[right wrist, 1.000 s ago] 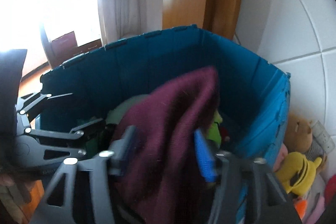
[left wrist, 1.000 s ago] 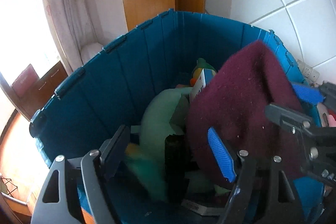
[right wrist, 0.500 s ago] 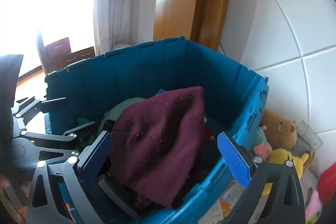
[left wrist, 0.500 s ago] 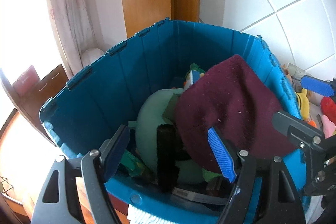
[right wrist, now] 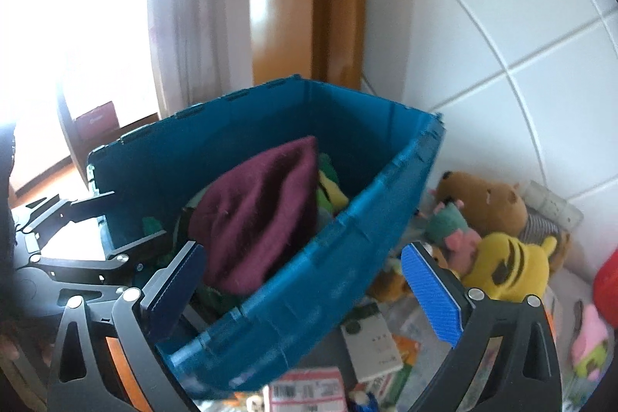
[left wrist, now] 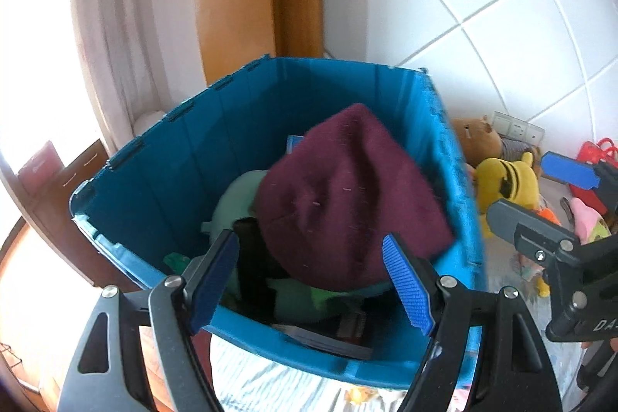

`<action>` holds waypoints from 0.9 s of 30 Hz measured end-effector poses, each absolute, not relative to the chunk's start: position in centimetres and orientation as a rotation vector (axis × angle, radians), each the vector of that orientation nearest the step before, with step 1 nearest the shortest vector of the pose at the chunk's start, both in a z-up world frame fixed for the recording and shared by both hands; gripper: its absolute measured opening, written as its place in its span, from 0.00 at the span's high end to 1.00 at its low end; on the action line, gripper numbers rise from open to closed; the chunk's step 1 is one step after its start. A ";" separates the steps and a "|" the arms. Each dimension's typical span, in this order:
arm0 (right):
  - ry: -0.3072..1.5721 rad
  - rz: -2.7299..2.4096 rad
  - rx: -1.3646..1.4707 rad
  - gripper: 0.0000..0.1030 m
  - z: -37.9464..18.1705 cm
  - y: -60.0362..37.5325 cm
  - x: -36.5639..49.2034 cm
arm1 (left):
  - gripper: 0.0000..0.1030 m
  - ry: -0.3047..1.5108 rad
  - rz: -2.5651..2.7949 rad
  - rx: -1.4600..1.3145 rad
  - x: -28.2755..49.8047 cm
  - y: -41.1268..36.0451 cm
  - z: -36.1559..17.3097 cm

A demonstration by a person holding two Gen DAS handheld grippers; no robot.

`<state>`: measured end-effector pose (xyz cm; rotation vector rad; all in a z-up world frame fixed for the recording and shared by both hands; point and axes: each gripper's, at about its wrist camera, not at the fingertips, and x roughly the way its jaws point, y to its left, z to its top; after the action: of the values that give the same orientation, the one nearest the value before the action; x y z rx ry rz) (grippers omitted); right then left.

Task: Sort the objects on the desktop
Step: 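Withdraw both tools from the crate back over the table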

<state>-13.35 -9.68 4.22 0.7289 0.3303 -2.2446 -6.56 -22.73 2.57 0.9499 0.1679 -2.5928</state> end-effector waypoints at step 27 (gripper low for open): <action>0.213 -2.474 0.979 0.01 -0.4 10.8 -11.8 | 0.25 0.053 -2.795 1.145 -7.2 -6.1 -0.7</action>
<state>-11.79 10.83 -0.41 0.9788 0.2133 -2.4742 -7.21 -6.11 -0.71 1.1453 0.0532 -2.7950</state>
